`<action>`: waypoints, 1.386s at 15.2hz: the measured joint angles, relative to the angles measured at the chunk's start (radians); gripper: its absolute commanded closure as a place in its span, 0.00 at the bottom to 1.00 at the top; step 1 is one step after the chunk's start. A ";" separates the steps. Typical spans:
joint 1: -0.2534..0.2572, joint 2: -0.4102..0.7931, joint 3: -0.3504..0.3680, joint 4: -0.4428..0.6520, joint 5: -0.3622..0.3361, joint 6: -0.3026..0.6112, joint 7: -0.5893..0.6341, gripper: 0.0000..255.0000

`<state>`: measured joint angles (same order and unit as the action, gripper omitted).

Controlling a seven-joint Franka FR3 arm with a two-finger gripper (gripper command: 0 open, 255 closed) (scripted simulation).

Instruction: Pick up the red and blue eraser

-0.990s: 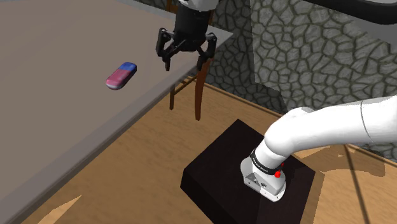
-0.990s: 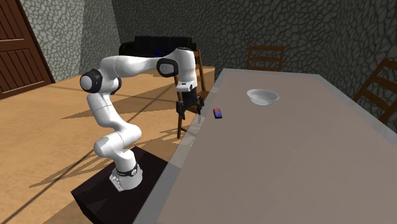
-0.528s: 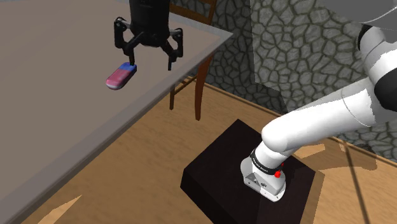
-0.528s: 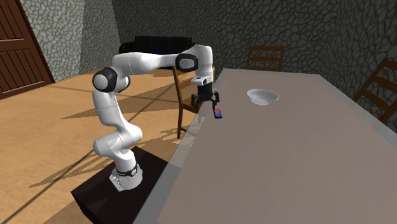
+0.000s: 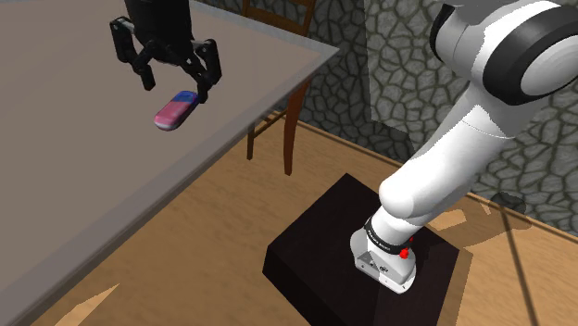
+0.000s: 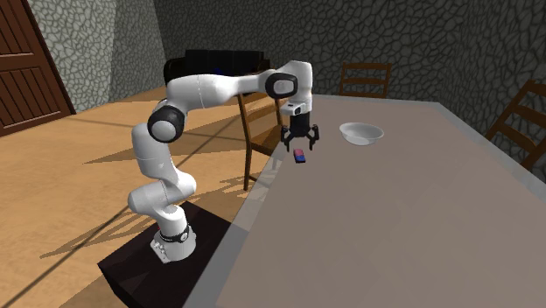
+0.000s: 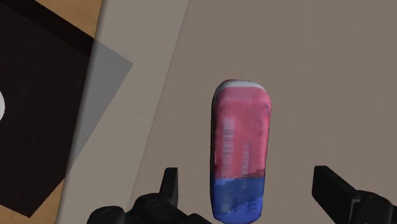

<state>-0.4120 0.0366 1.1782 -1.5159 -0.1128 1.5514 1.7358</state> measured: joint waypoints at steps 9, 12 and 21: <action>-0.018 -0.050 -0.012 -0.087 0.043 0.062 -0.018 1.00; -0.019 -0.054 -0.014 -0.088 0.047 0.067 -0.021 1.00; -0.006 -0.009 0.000 -0.022 0.008 0.020 0.003 1.00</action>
<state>-0.4177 0.0277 1.1782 -1.5377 -0.1047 1.5717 1.7385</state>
